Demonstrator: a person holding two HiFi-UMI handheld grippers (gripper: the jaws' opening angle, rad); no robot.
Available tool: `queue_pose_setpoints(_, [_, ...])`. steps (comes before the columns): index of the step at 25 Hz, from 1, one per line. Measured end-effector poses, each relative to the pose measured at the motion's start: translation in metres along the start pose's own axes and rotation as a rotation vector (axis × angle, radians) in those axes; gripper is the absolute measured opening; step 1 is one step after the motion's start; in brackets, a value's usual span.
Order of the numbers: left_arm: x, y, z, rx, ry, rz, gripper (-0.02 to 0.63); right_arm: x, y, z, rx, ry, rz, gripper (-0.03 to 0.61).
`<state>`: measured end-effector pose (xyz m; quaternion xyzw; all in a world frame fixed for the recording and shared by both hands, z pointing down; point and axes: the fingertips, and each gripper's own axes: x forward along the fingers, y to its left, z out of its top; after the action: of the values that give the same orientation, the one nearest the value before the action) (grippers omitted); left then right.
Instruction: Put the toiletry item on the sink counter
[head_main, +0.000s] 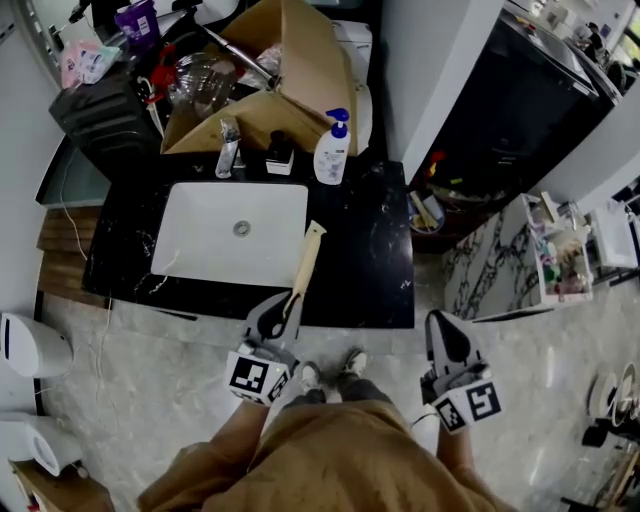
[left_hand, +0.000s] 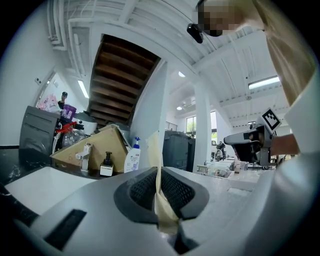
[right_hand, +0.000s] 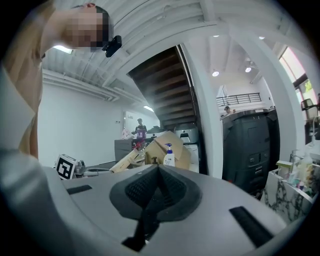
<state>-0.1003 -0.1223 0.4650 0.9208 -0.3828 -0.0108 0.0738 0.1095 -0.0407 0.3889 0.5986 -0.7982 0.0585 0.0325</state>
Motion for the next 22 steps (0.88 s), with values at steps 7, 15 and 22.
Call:
queue_pose_setpoints(7, [0.024, 0.003, -0.001, 0.018, 0.034, 0.049, 0.02, 0.041, -0.021, 0.004, -0.007, -0.017, 0.09, 0.003])
queue_pose_setpoints(15, [0.04, 0.006, 0.008, 0.036, 0.042, 0.138, 0.02, 0.081, -0.052, 0.016, -0.005, -0.041, 0.181, 0.003])
queue_pose_setpoints(22, [0.053, -0.002, 0.002, 0.031, 0.078, 0.168, 0.02, 0.098, -0.058, 0.014, 0.008, -0.051, 0.245, 0.003])
